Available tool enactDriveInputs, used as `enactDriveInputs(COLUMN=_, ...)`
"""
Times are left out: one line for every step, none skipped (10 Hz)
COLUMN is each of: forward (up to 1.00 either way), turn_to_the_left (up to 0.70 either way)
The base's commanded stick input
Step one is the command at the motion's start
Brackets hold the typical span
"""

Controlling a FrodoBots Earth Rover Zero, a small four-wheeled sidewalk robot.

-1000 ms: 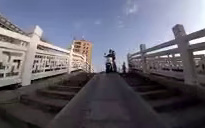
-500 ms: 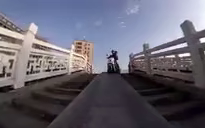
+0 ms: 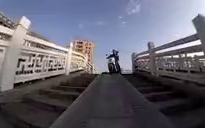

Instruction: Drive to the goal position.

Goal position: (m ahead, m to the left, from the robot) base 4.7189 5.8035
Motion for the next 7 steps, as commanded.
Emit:
enactDriveInputs(forward=0.7, turn_to_the_left=0.0)
enactDriveInputs(forward=0.7, turn_to_the_left=0.0)
enactDriveInputs(forward=0.7, turn_to_the_left=0.0)
enactDriveInputs(forward=0.7, turn_to_the_left=0.0)
enactDriveInputs(forward=0.7, turn_to_the_left=0.0)
enactDriveInputs(forward=0.7, turn_to_the_left=0.0)
enactDriveInputs(forward=0.7, turn_to_the_left=0.0)
